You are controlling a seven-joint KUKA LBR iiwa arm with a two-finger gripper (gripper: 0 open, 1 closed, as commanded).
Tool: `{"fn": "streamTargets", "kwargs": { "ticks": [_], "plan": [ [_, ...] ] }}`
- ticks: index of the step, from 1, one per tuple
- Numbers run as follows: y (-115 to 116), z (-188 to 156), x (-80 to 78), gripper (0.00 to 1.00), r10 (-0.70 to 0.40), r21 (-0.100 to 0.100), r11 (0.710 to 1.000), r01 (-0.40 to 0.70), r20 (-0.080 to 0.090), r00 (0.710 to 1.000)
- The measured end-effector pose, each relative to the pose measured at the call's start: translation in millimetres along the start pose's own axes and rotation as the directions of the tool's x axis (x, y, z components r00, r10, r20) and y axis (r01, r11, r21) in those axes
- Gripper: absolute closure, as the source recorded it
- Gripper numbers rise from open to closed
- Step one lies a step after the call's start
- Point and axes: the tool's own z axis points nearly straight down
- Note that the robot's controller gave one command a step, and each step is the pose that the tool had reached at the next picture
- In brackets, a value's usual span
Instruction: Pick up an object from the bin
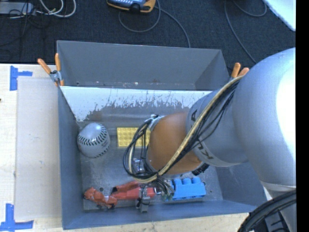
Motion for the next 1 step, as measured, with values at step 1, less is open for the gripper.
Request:
{"fn": "streamTargets", "kwargs": {
  "ticks": [1],
  "plan": [
    [0.8, 2.5, 0.9, 1.0, -0.101, 0.0, 0.995, 0.101, -0.004, 0.995]
  ]
}}
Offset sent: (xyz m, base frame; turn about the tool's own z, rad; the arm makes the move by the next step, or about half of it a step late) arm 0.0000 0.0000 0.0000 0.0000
